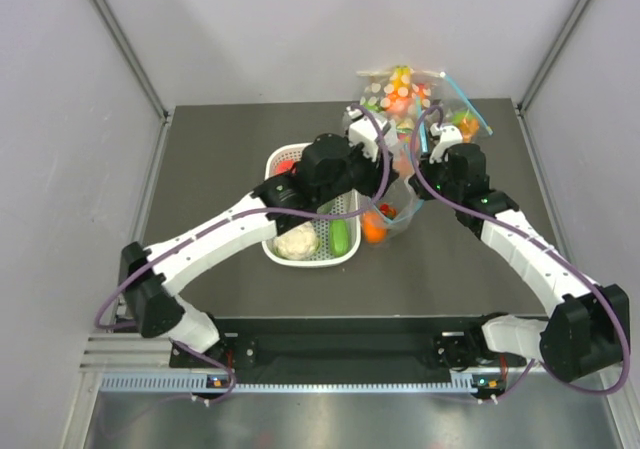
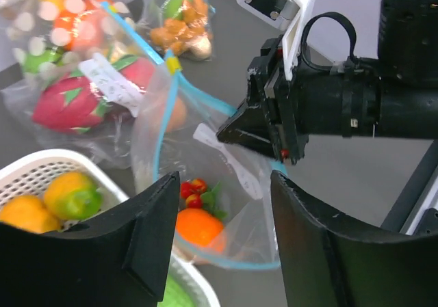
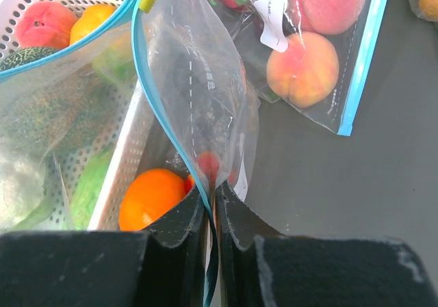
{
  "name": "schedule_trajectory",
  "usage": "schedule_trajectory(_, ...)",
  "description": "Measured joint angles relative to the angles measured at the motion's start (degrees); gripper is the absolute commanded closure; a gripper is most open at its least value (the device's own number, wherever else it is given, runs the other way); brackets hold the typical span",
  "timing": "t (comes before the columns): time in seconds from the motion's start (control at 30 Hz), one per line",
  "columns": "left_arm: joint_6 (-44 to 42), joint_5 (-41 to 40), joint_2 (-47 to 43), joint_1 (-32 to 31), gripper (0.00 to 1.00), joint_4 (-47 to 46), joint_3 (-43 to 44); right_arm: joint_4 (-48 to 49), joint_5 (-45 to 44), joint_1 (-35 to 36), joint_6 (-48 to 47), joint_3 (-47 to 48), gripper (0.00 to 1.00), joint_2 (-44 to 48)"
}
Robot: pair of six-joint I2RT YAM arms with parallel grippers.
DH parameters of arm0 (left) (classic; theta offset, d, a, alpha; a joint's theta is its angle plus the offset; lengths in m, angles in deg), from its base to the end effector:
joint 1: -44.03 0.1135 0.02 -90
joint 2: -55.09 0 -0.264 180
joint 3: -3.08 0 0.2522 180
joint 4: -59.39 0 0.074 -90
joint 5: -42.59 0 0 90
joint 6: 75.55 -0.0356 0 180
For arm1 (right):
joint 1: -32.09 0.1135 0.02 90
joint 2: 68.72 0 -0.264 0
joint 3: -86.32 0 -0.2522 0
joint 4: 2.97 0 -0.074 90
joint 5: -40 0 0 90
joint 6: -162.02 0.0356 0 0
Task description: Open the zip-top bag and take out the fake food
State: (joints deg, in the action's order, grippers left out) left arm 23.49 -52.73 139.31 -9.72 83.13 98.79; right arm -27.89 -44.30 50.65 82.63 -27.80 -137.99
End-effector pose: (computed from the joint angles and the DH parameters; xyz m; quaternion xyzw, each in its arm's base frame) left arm 0.2081 -0.2783 0.4032 0.2688 0.7303 -0.2958 0.5540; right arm 0.2592 0.0908 0.2936 -0.0849 0.8537 0.1703 0.4848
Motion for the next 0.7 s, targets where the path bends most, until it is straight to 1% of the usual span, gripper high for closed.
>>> schedule_trajectory(0.03,0.0,0.7,2.1,0.0,0.42,-0.6,1.2,0.0,0.0,0.0,0.0,0.0,0.92,0.1)
schedule_trajectory(0.1,0.1,2.0,6.0,0.0,0.45,-1.5,3.4,0.0,0.0,0.0,0.0,-0.1,0.92,0.3)
schedule_trajectory(0.2,0.3,2.5,11.2,0.1,0.46,-1.6,6.3,0.0,0.0,0.0,0.0,-0.1,0.91,0.4)
schedule_trajectory(0.4,0.8,2.1,18.8,0.1,0.47,1.2,11.2,-0.2,0.0,0.0,0.0,-0.8,0.92,1.3)
schedule_trajectory(0.5,1.4,-0.3,21.0,0.1,0.48,2.3,11.9,0.0,0.0,0.0,0.1,-1.2,0.92,1.5)
schedule_trajectory(0.7,1.5,-4.1,21.9,-0.2,0.48,5.1,11.9,-0.4,-0.3,0.0,0.1,-2.2,0.92,2.4)
